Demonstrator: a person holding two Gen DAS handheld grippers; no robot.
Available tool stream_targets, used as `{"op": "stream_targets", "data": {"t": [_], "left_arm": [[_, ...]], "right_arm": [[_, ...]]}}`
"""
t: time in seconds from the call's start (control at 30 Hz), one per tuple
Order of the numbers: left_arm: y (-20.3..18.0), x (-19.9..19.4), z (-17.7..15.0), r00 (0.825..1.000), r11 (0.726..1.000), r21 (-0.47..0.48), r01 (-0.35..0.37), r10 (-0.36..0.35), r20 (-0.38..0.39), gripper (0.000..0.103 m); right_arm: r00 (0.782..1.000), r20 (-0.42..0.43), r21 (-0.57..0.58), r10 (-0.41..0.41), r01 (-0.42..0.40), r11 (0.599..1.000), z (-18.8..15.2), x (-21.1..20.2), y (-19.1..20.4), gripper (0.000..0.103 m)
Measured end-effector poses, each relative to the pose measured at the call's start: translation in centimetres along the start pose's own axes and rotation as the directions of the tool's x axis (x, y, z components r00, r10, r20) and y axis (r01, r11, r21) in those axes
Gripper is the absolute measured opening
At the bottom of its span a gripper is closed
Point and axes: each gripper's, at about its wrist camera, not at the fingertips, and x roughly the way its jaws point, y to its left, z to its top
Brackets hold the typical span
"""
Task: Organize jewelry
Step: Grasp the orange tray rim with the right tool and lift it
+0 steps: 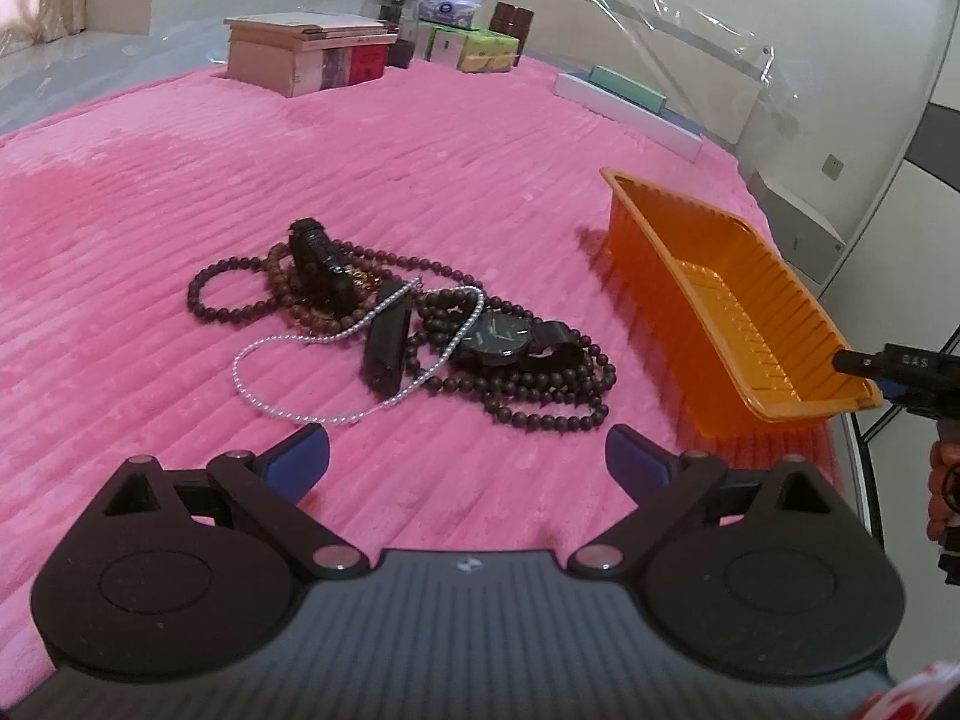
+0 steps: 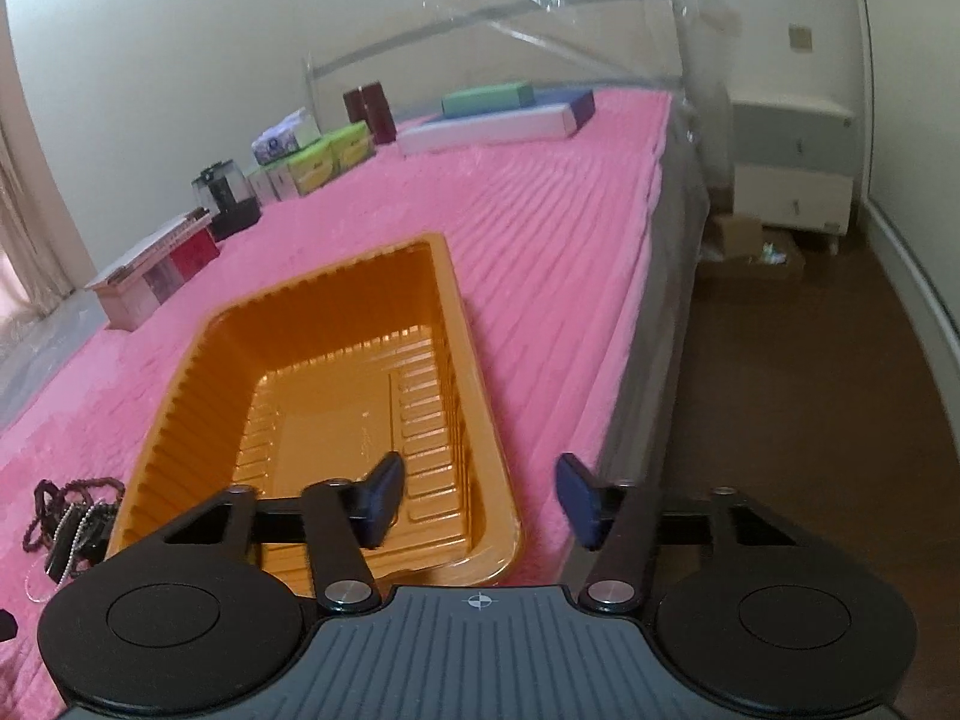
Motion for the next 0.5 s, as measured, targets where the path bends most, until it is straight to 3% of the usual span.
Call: {"op": "stream_targets", "data": {"t": [0.27,0.5], "left_arm": [[-0.6,1.2,0.0,1.000,1.000,0.015,0.017,-0.017,0.011,0.097],[-0.5,1.5,0.1,1.000,1.000,0.008,0.028,-0.028,0.007,0.097]], "right_arm": [[0.999,-0.052,0.009,0.013,-0.013,1.000,0.2,2.2,-0.3,0.027],[0.995,-0.098,0.051,0.027,-0.022,0.998,0.4,2.9,-0.7,0.021]]}}
